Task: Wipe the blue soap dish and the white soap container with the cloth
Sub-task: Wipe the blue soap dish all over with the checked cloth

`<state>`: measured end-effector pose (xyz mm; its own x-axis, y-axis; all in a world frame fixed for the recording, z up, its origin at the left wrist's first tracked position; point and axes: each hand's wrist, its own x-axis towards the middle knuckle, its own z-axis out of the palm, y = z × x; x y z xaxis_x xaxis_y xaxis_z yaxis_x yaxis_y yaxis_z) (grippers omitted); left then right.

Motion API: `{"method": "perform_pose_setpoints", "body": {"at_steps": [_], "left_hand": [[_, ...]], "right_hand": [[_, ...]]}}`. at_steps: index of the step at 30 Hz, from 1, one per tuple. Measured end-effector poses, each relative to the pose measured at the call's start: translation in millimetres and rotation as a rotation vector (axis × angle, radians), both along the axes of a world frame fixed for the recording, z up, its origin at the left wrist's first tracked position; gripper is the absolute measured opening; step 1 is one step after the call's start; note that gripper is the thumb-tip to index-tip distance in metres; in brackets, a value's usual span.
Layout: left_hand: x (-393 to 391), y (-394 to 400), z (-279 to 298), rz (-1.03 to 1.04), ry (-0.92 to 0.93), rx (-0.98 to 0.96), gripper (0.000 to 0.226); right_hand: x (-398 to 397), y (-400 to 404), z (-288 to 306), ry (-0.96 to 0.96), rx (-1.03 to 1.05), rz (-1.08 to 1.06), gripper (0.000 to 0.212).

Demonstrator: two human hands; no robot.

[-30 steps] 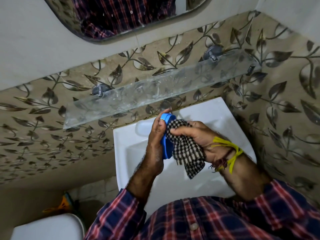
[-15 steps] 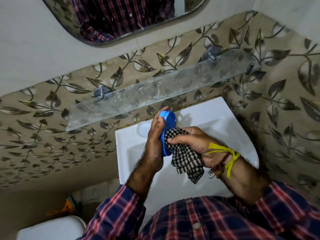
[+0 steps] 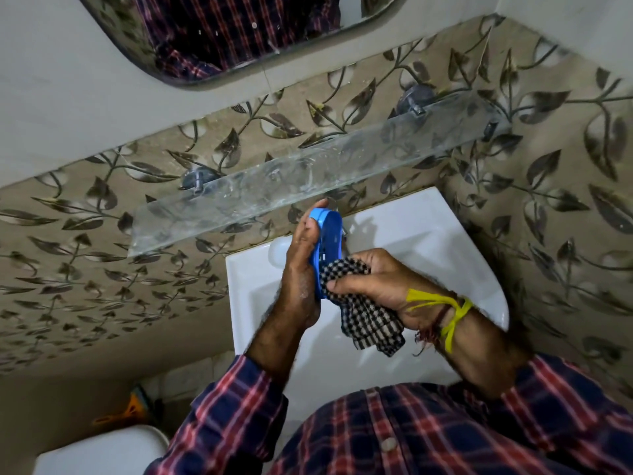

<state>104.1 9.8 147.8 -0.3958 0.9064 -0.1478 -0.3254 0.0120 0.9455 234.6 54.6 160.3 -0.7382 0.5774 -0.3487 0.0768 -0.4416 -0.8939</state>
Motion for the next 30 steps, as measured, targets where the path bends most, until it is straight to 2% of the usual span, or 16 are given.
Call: {"method": "perform_pose_setpoints", "body": {"at_steps": [3, 7, 10, 14, 20, 24, 30], "left_hand": [[1, -2, 4, -0.008, -0.012, -0.01, 0.046], [5, -5, 8, 0.047, -0.116, -0.051, 0.06], [2, -3, 15, 0.076, -0.154, -0.094, 0.058], [1, -1, 19, 0.048, -0.217, -0.11, 0.037], [-3, -5, 17, 0.045, -0.279, -0.153, 0.048], [-4, -2, 19, 0.038, -0.272, -0.151, 0.039], [-9, -4, 22, 0.025, -0.263, -0.151, 0.043]], "right_hand": [[3, -6, -3, -0.006, 0.122, 0.02, 0.01], [3, -9, -4, 0.052, 0.314, 0.044, 0.009], [3, -12, -3, 0.047, 0.436, 0.037, 0.008], [6, -8, 0, 0.099, 0.494, 0.05, 0.008], [1, -6, -3, 0.04, 0.647, 0.094, 0.008], [4, -2, -4, 0.004, 0.691, 0.108, 0.007], [-1, -6, -7, 0.004, 0.84, 0.093, 0.009]]}}
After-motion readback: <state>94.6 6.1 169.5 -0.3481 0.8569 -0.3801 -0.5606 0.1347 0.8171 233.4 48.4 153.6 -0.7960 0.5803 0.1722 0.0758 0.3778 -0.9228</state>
